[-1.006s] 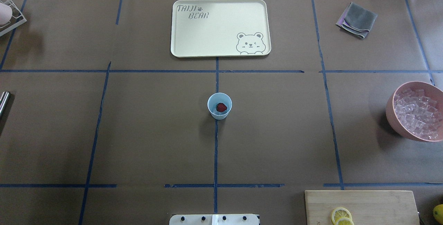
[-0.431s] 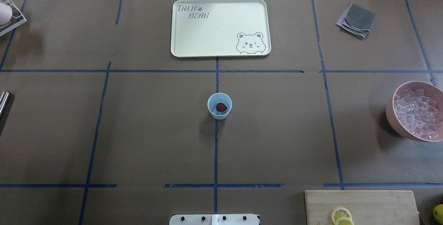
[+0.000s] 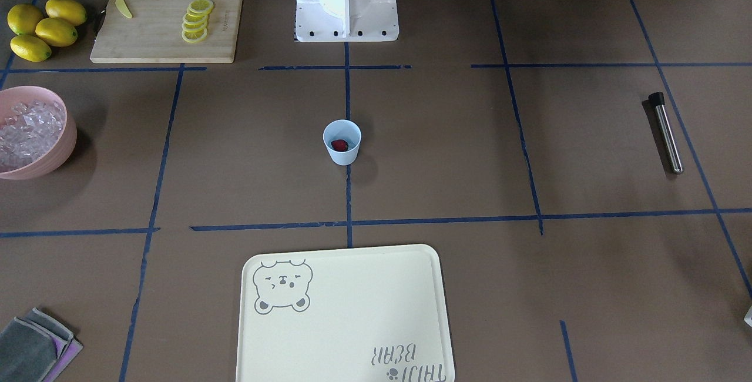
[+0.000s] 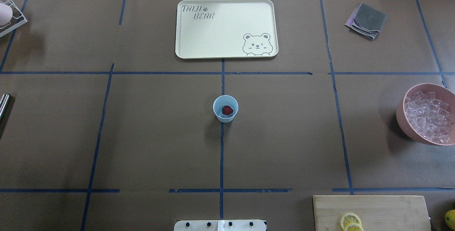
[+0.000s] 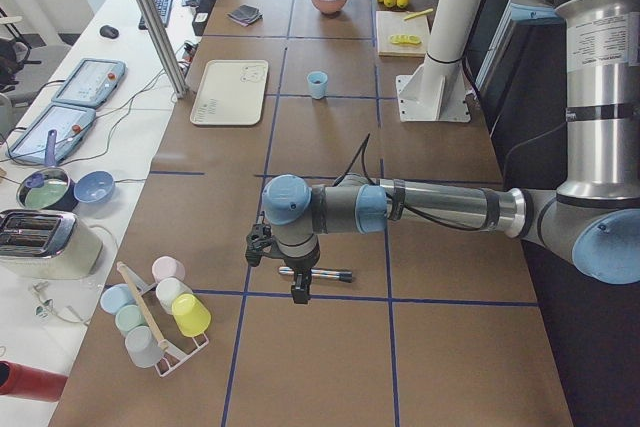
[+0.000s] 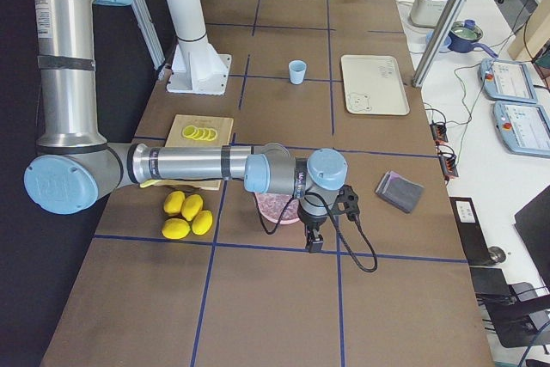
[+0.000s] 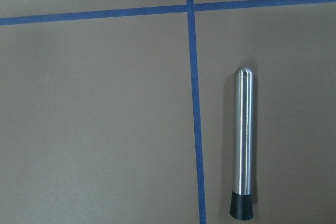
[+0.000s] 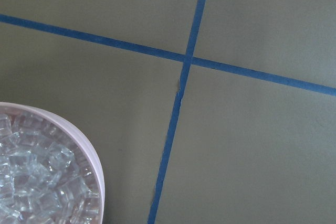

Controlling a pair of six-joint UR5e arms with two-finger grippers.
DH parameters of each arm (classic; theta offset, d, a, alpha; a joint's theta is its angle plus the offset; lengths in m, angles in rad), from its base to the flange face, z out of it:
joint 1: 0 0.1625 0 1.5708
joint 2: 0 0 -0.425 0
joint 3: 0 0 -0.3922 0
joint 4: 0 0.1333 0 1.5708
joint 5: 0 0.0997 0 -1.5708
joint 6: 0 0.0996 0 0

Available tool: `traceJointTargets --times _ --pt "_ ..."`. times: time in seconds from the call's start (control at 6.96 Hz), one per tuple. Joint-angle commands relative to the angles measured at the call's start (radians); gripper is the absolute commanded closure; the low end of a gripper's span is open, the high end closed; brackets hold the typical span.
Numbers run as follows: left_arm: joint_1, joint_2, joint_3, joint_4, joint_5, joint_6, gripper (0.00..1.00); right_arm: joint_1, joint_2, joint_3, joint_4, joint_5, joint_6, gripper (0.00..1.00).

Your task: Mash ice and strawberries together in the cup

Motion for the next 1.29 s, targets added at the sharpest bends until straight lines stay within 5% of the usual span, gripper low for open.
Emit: traceJointTargets --times 0.0,1.15 --pt "0.001 -0.003 0.005 0.0 -0.002 -0.003 0.0 0.0 0.001 0.001 0.002 -0.001 0.002 0.0" --pt "0.004 -0.033 -0.006 -0.003 -0.002 0.003 0.0 -0.002 0.01 0.009 0.002 0.004 0.028 0.0"
